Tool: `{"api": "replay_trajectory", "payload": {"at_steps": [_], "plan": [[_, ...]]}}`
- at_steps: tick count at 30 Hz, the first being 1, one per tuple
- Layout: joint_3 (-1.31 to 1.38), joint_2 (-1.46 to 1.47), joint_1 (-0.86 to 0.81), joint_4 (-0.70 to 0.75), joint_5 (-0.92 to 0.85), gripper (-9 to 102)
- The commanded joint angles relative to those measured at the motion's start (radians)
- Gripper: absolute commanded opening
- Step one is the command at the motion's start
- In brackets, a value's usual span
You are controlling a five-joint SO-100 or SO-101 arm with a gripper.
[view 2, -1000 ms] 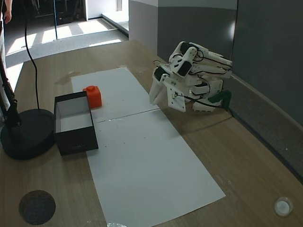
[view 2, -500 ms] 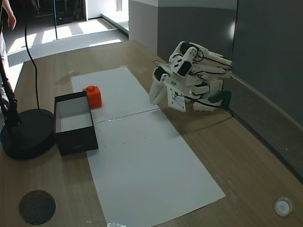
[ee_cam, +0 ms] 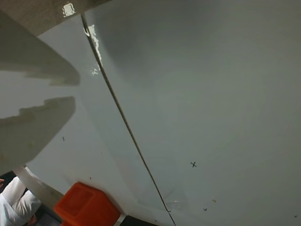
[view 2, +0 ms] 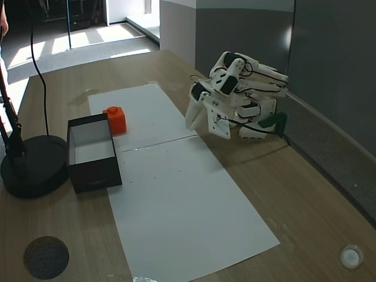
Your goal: Grab a orange square and put it in the box.
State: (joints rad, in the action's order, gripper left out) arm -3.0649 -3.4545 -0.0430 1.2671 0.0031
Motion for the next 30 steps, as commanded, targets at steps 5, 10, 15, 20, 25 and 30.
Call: {"api": "replay_trajectory", "payload": {"at_steps": [5, 10, 15, 20, 25, 30], "plan": [[0.124, -0.017, -0.078, -0.176, -0.005, 5], [0.293, 0.018, -0.173, -0.190, -0.121, 31], [0.495, 0.249, -0.170, -0.192, -0.124, 33], [0.805, 0.741, -0.169, -0.179, -0.115, 33], [1.232, 1.305, -0.207, -0.057, -0.114, 33], [1.680, 1.775, -0.278, 0.138, -0.112, 33]]}}
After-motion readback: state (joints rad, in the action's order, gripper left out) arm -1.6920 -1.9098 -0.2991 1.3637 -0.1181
